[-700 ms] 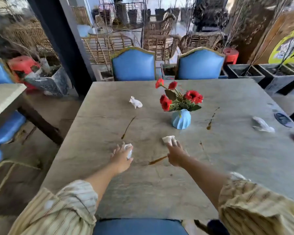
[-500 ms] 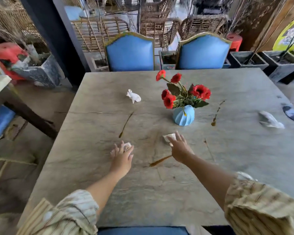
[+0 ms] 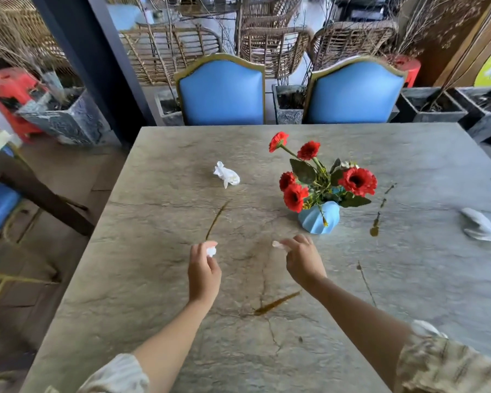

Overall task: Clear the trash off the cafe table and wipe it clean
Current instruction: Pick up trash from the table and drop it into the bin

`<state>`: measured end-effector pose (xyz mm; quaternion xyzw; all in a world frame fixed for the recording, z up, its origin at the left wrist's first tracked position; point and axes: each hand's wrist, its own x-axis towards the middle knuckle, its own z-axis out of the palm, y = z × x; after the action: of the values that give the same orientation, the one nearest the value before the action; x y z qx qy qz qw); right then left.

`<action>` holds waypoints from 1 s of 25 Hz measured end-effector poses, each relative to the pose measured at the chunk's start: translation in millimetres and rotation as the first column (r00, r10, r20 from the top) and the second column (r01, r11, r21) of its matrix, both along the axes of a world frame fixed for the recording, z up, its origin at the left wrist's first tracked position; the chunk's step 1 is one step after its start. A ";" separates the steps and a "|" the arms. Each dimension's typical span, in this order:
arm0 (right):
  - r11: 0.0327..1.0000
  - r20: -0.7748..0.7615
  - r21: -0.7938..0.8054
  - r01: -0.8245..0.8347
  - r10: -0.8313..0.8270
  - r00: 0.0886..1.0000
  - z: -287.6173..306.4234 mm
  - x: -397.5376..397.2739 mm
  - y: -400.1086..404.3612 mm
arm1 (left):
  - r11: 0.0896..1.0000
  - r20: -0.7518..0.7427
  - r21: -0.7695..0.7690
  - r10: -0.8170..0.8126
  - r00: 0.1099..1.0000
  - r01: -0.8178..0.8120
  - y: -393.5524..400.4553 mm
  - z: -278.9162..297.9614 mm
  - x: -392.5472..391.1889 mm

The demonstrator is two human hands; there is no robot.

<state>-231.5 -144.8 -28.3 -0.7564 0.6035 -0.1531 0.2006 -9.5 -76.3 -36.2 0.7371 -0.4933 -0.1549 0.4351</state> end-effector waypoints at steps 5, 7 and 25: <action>0.997 0.343 -0.001 0.081 -0.076 0.936 22.3 34.4 -36.9 | 0.994 -0.058 -0.063 -0.095 0.994 0.091 -88.5 34.5 11.5; 0.999 0.398 -0.008 0.045 -0.038 0.916 20.0 38.2 -46.6 | 0.998 0.063 0.007 -0.069 0.996 0.068 -133.5 35.0 19.2; 0.981 0.074 -0.147 -0.127 0.139 0.988 -2.7 -48.1 -5.6 | 0.959 0.129 0.155 -0.258 0.958 0.237 -171.7 23.9 -11.5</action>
<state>-279.6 -150.4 -31.0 -0.8001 0.5304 -0.2135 0.1814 -20.9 -248.0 -12.4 0.7071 -0.6008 -0.1868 0.3226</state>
